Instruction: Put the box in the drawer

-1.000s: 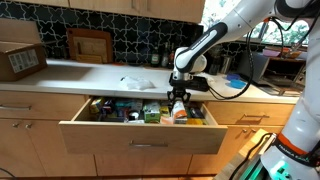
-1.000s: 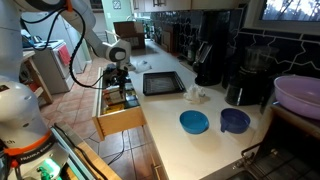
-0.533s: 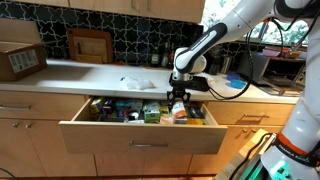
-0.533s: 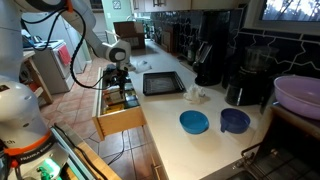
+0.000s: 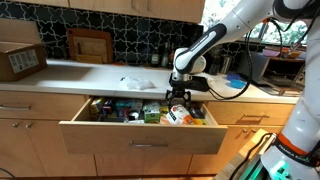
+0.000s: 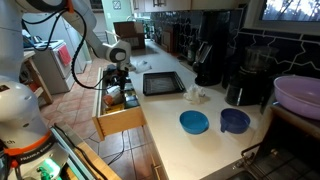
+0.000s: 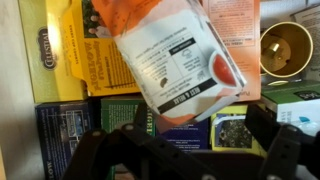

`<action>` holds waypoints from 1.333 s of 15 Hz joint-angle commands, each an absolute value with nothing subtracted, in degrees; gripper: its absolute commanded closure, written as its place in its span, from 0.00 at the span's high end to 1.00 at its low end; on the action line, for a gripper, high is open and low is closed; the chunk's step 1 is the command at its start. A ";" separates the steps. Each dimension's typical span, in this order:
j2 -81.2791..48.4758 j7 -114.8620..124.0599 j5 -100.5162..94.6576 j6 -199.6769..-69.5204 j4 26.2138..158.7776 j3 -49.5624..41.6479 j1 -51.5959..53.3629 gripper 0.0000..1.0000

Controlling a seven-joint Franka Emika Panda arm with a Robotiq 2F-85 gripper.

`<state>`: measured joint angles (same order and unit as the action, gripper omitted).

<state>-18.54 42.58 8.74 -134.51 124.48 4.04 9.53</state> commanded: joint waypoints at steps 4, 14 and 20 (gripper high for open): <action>-17.09 40.64 8.14 -131.35 125.06 3.99 9.86 1.00; -20.78 26.20 8.57 -151.03 129.81 4.87 10.68 1.00; -20.15 9.11 12.43 -154.75 133.99 8.99 6.32 1.00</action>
<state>-21.21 16.93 9.89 -153.64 131.59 6.22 9.11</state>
